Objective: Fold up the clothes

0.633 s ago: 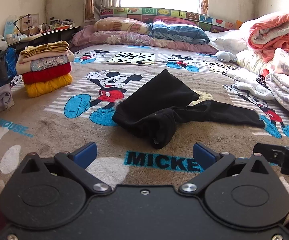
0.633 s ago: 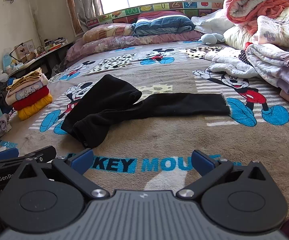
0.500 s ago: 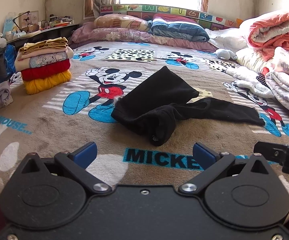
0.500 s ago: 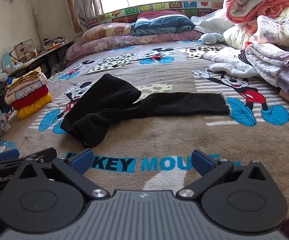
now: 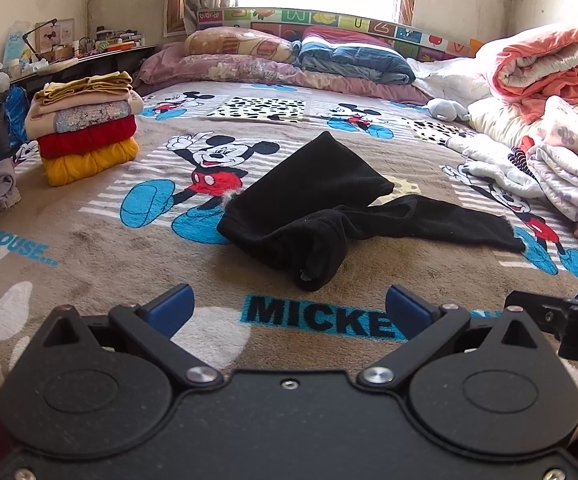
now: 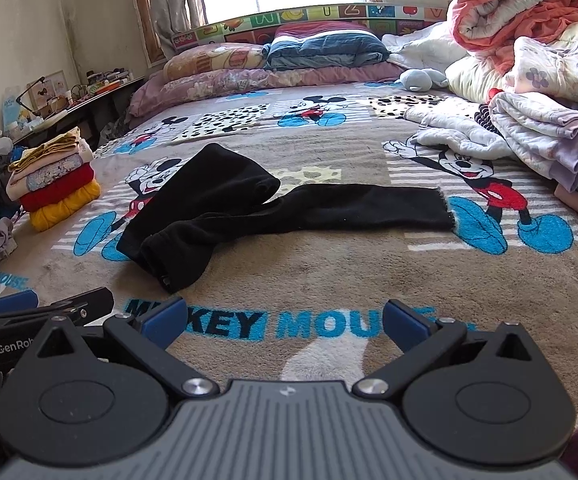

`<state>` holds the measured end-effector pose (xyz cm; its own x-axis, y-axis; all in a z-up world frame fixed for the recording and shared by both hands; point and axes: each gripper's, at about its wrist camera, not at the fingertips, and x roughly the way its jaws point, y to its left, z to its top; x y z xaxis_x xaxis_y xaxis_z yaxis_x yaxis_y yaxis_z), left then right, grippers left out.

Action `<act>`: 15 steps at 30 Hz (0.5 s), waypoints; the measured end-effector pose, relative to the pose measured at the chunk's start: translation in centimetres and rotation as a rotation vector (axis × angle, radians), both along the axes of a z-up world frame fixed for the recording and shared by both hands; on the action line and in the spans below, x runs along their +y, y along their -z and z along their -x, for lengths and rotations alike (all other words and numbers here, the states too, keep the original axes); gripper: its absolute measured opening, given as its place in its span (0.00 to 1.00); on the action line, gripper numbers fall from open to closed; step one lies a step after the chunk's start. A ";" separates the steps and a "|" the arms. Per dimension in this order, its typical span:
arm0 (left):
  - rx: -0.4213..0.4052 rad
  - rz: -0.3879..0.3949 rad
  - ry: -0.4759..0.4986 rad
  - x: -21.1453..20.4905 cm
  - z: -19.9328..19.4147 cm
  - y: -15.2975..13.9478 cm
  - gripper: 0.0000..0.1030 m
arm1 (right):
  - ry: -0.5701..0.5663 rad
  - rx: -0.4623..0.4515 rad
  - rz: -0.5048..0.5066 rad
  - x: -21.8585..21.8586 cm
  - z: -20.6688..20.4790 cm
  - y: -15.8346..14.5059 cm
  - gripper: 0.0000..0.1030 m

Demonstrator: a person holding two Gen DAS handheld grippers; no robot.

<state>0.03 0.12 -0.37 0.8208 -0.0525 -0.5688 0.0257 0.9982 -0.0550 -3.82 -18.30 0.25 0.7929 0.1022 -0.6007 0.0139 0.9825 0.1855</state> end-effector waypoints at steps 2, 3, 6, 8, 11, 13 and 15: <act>0.000 0.002 0.003 0.0 0.0 0.0 1.00 | 0.002 0.002 0.003 -0.1 0.0 0.0 1.00; 0.000 0.004 0.004 0.0 0.0 -0.1 1.00 | 0.003 0.002 0.006 -0.1 0.0 0.1 1.00; 0.000 0.009 0.006 0.1 0.0 -0.1 1.00 | 0.004 -0.002 0.011 -0.2 0.1 0.0 1.00; 0.000 0.011 0.006 0.1 0.0 -0.1 1.00 | 0.004 0.000 0.012 -0.2 0.1 0.0 1.00; -0.002 0.014 0.006 0.2 0.0 -0.1 1.00 | 0.005 0.003 0.015 0.1 0.1 0.0 1.00; 0.000 0.015 0.007 0.2 0.0 -0.1 1.00 | 0.005 0.004 0.017 0.1 0.2 0.0 1.00; 0.001 0.020 0.009 0.3 0.0 0.0 1.00 | 0.003 0.002 0.017 0.1 0.2 0.0 1.00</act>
<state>0.06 0.38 -0.35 0.8198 -0.0713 -0.5682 0.0350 0.9966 -0.0746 -4.02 -18.21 0.25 0.7918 0.0892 -0.6042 0.0175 0.9855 0.1685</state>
